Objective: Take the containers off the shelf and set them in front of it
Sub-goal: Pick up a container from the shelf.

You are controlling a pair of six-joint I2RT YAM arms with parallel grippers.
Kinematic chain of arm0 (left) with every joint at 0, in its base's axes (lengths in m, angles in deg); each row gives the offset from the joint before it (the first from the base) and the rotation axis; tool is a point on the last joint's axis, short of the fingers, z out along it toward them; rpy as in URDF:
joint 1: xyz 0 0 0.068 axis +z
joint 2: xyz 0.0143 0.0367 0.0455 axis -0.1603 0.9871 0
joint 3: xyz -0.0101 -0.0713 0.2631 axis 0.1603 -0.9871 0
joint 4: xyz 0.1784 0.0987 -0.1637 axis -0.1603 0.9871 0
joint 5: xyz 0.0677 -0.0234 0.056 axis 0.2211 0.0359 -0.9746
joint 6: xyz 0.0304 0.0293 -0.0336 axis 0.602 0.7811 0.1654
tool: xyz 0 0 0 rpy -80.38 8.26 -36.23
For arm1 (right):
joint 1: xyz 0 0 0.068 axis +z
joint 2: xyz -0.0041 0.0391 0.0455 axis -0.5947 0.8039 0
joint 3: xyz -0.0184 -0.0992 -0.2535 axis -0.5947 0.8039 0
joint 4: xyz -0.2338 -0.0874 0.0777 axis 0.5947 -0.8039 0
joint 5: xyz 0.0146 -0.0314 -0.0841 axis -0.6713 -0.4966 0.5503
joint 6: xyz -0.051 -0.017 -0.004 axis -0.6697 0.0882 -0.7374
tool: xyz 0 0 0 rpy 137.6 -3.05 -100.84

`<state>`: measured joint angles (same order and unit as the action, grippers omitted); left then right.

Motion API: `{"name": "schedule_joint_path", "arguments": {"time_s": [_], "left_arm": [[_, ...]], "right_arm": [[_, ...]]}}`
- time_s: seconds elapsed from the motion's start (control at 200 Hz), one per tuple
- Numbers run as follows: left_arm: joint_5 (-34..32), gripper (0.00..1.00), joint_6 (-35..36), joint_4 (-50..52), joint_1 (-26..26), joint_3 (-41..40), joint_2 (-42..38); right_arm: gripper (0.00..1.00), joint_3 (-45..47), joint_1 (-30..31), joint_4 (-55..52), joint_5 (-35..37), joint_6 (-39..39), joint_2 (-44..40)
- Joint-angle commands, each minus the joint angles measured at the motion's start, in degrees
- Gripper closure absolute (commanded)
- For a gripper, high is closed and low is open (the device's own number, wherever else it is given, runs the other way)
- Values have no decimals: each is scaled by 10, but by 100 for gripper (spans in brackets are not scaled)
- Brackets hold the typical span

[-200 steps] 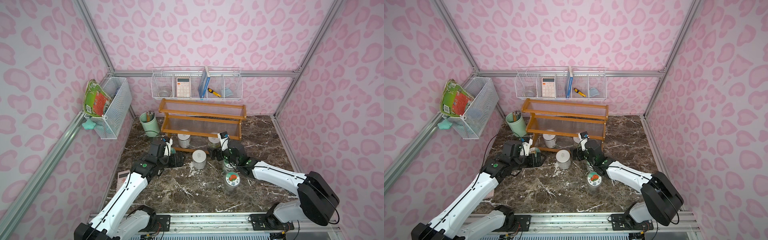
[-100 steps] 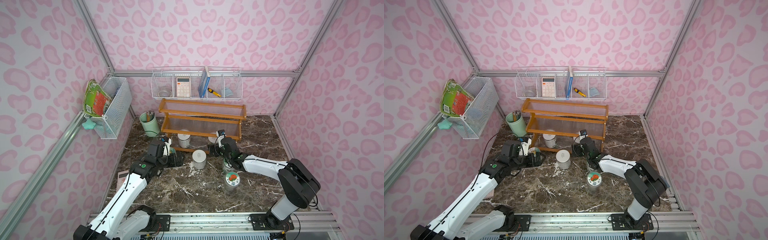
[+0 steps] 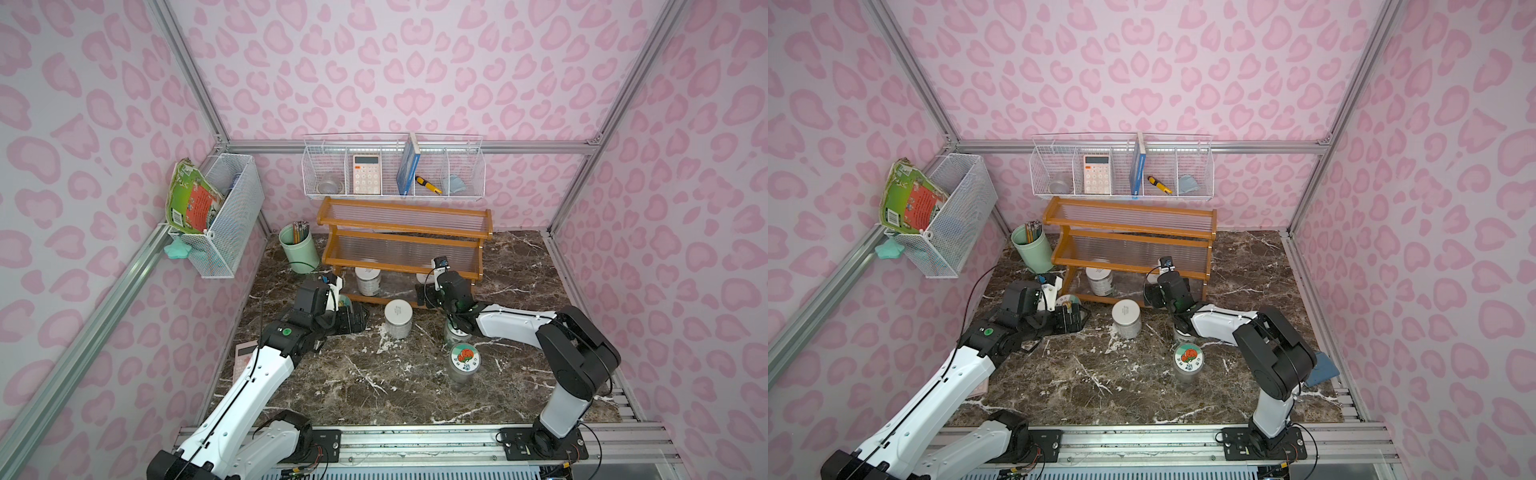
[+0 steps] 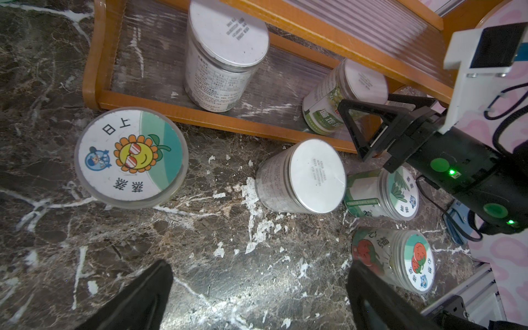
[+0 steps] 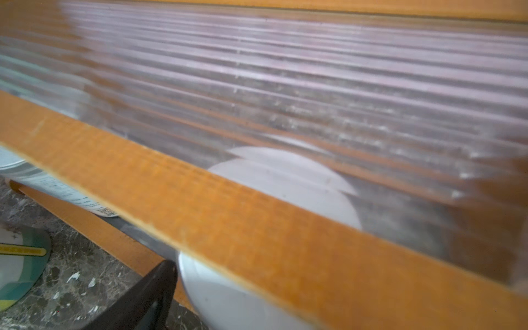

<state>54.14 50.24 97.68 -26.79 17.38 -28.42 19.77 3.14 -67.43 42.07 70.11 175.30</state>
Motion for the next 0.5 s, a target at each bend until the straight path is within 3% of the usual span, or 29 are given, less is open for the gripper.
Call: {"name": "schedule_joint_path", "arguments": {"time_s": [0.0, 0.496], "left_arm": [[1, 1, 1, 3, 1, 0, -1], [3, 1, 0, 2, 1, -2, -3]], "right_arm": [[1, -12, 0, 21, -5, -17, 6], [1, -33, -8, 53, -2, -46, 45]]}}
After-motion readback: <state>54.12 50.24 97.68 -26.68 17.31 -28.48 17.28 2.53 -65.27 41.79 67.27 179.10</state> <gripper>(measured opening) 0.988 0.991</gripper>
